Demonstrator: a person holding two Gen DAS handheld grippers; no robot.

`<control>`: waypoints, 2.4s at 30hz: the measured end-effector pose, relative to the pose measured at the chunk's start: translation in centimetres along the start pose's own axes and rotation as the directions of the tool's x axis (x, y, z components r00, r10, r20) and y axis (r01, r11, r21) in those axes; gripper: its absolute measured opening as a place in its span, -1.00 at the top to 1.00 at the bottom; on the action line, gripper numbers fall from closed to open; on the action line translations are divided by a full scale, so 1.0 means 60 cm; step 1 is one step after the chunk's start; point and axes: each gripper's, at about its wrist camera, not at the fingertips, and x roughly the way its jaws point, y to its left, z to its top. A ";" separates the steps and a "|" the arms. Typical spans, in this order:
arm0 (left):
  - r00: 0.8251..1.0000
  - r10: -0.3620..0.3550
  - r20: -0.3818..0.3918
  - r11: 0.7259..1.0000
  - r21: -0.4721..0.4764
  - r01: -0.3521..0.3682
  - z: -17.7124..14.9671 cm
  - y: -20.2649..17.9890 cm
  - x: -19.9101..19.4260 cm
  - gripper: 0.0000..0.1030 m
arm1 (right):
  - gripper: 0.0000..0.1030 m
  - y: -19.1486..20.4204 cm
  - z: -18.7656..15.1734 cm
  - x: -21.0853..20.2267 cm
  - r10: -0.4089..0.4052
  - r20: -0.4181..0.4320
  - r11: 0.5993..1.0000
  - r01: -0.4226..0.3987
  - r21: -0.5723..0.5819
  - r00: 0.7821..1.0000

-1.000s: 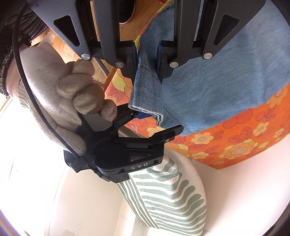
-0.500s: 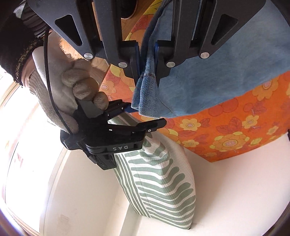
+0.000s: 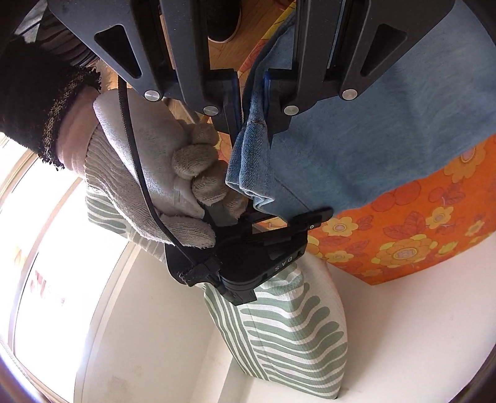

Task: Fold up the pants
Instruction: 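Carry the held hem over the jeans toward the waistband with both tools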

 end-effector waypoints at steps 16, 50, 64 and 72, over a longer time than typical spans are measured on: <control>0.994 -0.106 0.012 0.980 -0.169 0.107 0.002 0.034 -0.013 0.83 | 0.87 0.105 -0.028 -0.028 -0.281 0.138 0.909 0.309 -0.280 0.950; 0.807 0.591 -0.027 0.703 -0.473 -0.531 -0.334 0.508 -0.629 0.89 | 0.87 0.790 -0.533 0.637 -0.245 -0.168 0.591 0.010 -0.806 0.955; 0.792 0.607 -0.065 0.594 -0.625 -0.506 -0.467 0.607 -0.716 0.89 | 0.87 0.840 -0.708 0.851 -0.348 -0.236 0.497 -0.034 -0.867 0.907; 0.793 0.605 -0.074 0.544 -0.688 -0.480 -0.518 0.632 -0.745 0.89 | 0.87 0.832 -0.758 0.923 -0.392 -0.253 0.481 -0.037 -0.876 0.884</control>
